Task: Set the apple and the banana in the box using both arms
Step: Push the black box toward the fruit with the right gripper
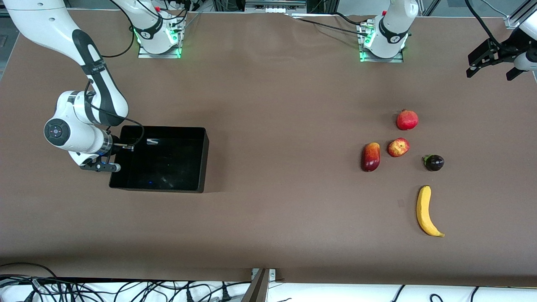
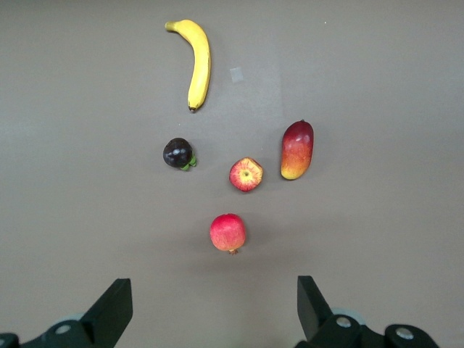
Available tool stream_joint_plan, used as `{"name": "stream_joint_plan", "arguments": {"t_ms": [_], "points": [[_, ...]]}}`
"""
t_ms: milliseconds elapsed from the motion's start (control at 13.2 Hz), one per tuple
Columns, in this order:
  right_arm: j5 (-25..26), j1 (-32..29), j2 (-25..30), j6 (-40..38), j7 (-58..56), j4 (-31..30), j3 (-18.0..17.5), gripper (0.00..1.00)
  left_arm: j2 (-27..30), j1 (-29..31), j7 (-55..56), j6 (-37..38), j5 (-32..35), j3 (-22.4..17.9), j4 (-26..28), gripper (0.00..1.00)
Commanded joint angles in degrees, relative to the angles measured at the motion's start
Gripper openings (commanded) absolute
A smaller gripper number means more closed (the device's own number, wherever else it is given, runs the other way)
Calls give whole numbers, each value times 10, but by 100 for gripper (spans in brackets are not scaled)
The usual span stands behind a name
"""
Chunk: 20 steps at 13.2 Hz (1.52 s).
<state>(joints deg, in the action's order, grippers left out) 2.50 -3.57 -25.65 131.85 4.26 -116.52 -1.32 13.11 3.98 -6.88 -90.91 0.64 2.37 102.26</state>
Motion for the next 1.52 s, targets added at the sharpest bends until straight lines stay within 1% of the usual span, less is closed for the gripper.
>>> {"name": "stream_joint_plan", "arguments": {"t_ms": [0,76,227,379,455,531,607,682,758,910,986,1062,1137,1365,1441], "points": [[4,-2,12,-21,12,-2,-2,0,-5,8,-11,13,-1,4,-14,100],[3,-2,17,-29,12,1,-5,0,-5,8,-11,13,-1,4,-14,100],[5,5,27,-80,7,26,-12,0,-5,8,-11,12,-1,6,-12,100],[2,6,39,-161,12,73,-56,0,2,9,-11,9,-1,11,-3,100],[-13,6,39,-188,13,101,-88,0,1,8,-10,10,-1,11,-7,100],[-50,11,35,-191,14,116,-116,0,1,8,-10,11,-1,11,-9,100],[-92,29,30,-185,14,124,-133,0,1,7,-9,11,-1,11,-12,100],[-130,70,10,-180,27,158,-136,0,1,7,-7,11,-1,11,-14,100],[-140,110,-8,-181,74,188,-136,0,-3,7,-8,11,-1,10,-13,100],[-138,201,-58,-180,197,246,-134,0,-5,7,-10,12,-1,10,-13,100],[-138,233,-87,-180,234,278,-134,0,-5,7,-6,12,-1,11,-13,100],[-134,268,-118,-162,267,304,-131,0,-6,5,-3,12,-1,11,-12,100],[-124,297,-141,-130,295,316,-116,0,-7,5,-3,12,-1,11,-13,100],[-73,369,-184,-68,329,317,-99,0,-19,4,-4,11,-1,10,-14,100],[-70,382,-199,-40,339,317,-93,0,-36,4,-4,10,0,10,-11,100]]}}
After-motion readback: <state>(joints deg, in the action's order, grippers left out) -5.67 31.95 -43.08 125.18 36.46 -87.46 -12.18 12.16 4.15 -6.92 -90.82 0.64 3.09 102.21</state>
